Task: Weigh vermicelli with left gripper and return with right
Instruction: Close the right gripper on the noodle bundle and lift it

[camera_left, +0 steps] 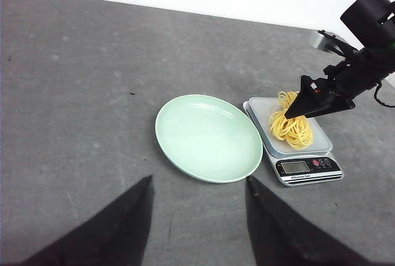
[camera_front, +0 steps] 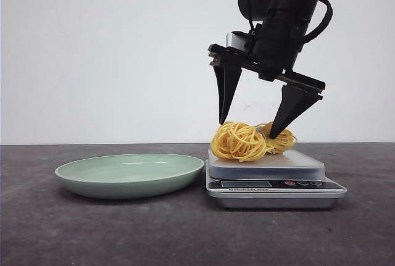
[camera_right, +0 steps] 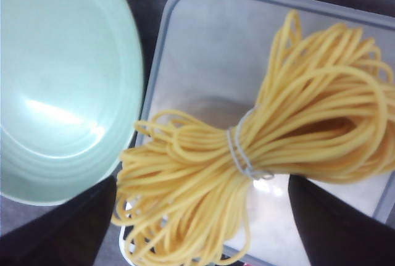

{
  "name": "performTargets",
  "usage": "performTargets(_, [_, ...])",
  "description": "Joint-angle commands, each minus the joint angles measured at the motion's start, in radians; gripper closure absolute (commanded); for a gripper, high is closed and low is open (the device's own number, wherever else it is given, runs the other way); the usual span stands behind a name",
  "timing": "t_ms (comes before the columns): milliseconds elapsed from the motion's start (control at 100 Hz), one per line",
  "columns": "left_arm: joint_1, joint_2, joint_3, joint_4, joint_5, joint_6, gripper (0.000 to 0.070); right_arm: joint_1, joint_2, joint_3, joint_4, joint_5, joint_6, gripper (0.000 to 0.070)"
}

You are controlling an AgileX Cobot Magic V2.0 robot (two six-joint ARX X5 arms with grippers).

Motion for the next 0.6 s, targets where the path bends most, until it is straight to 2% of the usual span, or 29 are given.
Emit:
performTargets(0, [-0.004, 0.003, 0.018, 0.011, 0.003, 0.011, 0.0433, 0.008, 0.023, 0.020, 0.010, -0.003, 0.022, 0.0137])
performTargets(170, [-0.004, 0.003, 0.018, 0.011, 0.003, 0.019, 0.0433, 0.024, 0.037, 0.020, 0.023, 0.006, 0.033, 0.0140])
performTargets(410, [-0.004, 0.003, 0.018, 0.011, 0.003, 0.030, 0.0433, 0.032, 0.091, 0.020, 0.009, 0.008, 0.035, 0.0182])
performTargets(450, [-0.004, 0.003, 0.018, 0.011, 0.003, 0.030, 0.0433, 0.033, 0.095, 0.020, 0.010, 0.010, 0.035, 0.0244])
performTargets(520, [-0.004, 0.003, 0.018, 0.011, 0.003, 0.031, 0.0433, 0.039, 0.096, 0.020, 0.023, 0.026, 0.032, 0.0400])
performTargets(540, [-0.004, 0.003, 0.018, 0.011, 0.003, 0.031, 0.0433, 0.041, 0.096, 0.020, 0.030, 0.031, 0.030, 0.0482])
performTargets(560, [-0.004, 0.003, 0.018, 0.011, 0.003, 0.033, 0.0433, 0.042, 0.096, 0.021, 0.033, 0.033, 0.027, 0.0536])
performTargets(590, [-0.004, 0.003, 0.018, 0.011, 0.003, 0.033, 0.0433, 0.044, 0.095, 0.022, 0.036, 0.032, 0.014, 0.0687])
